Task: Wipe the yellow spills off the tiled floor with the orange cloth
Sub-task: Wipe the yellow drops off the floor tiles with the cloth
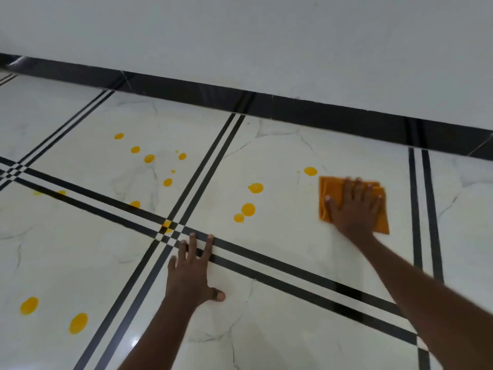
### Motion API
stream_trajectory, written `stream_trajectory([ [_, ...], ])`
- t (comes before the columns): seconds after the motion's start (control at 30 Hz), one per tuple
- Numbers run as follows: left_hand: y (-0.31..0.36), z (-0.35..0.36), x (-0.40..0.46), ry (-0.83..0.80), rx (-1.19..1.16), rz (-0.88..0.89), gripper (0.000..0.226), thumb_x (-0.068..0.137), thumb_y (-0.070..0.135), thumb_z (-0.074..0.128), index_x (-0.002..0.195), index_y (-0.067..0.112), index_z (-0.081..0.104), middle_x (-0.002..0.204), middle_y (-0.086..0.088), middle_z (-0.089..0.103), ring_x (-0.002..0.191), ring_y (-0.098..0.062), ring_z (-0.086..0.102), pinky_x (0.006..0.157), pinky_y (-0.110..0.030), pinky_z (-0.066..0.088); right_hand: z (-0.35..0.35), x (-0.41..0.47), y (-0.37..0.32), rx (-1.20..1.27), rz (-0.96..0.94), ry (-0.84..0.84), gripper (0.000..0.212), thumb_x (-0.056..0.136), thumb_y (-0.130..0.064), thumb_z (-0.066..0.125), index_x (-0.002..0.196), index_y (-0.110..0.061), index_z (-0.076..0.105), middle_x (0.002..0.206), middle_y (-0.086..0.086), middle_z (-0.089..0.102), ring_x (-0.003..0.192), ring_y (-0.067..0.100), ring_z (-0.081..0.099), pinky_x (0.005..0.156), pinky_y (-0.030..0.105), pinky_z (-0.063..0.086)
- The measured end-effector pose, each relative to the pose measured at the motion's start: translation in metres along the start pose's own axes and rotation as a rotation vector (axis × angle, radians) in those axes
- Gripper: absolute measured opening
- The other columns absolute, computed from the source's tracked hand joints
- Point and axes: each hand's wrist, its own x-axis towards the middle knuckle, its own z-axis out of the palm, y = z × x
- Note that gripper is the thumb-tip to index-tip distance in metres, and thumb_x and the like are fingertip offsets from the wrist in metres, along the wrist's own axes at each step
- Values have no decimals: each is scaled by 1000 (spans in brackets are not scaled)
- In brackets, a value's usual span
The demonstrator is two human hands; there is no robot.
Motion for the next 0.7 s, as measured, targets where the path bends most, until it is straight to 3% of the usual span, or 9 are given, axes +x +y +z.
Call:
stream_trajectory([
  [0.13, 1, 1, 2, -23, 9, 6, 142, 64, 73, 75, 154, 29, -26, 163, -16, -25, 152, -40, -10, 120, -55, 17, -2, 39, -65, 136, 108, -3, 98, 81, -67, 13, 160, -11, 25, 165, 28, 20, 151, 54, 15, 118, 73, 6],
  [0.23, 0, -5, 0, -32, -9, -8, 142, 65, 69, 77, 154, 30, -26, 162, -15, -27, 152, -40, -13, 121, -55, 14, 14, -10, -150, 83, -210, -38, 88, 86, -62, 17, 160, -17, 29, 165, 23, 26, 150, 51, 24, 121, 70, 10],
  [0.3, 0, -6, -1, -31, -29, -13, 142, 66, 67, 78, 153, 32, -27, 162, -13, -29, 152, -39, -15, 123, -55, 12, 24, -60, -170, 16, -425, -63, 79, 94, -63, 25, 162, -23, 22, 168, 16, 23, 153, 45, 20, 123, 66, 7],
  [0.4, -1, -4, -2, -23, -45, -13, 141, 66, 68, 78, 153, 32, -27, 163, -13, -28, 152, -38, -16, 123, -55, 10, 19, -89, -113, -43, -575, -93, 78, 96, -67, 27, 163, -29, 17, 170, 8, 18, 156, 37, 16, 125, 61, 9],
  [0.5, -2, -1, -1, -14, -55, -8, 140, 66, 69, 76, 154, 32, -27, 163, -12, -26, 152, -38, -16, 123, -55, 10, 4, -61, -33, -99, -374, -48, 77, 95, -66, 24, 161, -25, 27, 167, 12, 29, 149, 42, 30, 121, 63, 19],
  [0.57, -1, 0, 0, -20, -63, -10, 140, 67, 67, 78, 154, 32, -26, 163, -12, -27, 152, -38, -17, 123, -56, 9, -6, -26, -11, -103, -222, -76, 80, 94, -66, 20, 161, -22, 24, 165, 18, 29, 148, 47, 29, 120, 66, 19],
  [0.7, 3, -3, -1, -48, -78, -26, 140, 68, 61, 80, 154, 31, -26, 162, -13, -29, 151, -40, -20, 122, -60, 7, -7, 22, -86, 33, -76, -60, 90, 88, -68, 12, 161, -16, 20, 165, 25, 21, 150, 52, 19, 119, 71, 11],
])
